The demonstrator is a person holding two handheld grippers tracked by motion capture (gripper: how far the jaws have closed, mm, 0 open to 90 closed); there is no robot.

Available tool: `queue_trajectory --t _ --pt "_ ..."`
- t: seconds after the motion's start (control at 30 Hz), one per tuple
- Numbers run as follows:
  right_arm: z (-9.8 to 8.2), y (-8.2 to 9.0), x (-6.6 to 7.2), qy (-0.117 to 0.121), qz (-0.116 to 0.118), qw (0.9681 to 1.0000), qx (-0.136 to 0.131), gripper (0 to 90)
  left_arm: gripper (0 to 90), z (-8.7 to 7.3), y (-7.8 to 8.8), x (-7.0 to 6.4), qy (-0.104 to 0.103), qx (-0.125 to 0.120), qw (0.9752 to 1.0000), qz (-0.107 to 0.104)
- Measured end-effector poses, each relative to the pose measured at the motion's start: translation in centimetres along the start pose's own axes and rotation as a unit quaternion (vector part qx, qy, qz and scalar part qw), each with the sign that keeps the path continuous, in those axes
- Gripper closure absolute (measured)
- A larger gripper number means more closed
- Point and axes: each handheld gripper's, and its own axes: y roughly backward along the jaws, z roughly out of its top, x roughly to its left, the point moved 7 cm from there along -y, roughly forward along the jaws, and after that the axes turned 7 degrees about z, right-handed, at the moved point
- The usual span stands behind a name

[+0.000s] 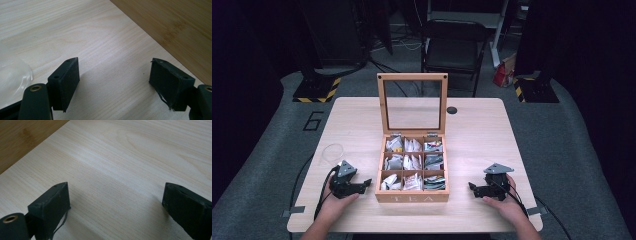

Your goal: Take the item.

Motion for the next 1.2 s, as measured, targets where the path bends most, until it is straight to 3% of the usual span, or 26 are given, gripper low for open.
queue_trajectory --t 0.87,1.07,1.2 --pt "0.0 0.0 0.0 0.000 -0.002 1.0000 0.000 6.9 24.0 0.0 0.0 0.0 0.000 0.000 1.0000 -0.001" --pt "0.0 0.0 0.0 0.000 0.001 1.0000 0.000 6.7 25.2 0.3 0.3 -0.1 -0.014 0.012 0.9998 0.008" --pt "0.0 0.0 0.0 0.000 -0.001 1.0000 0.001 6.7 27.3 0.8 1.0 -0.5 -0.002 -0.002 1.0000 0.003"
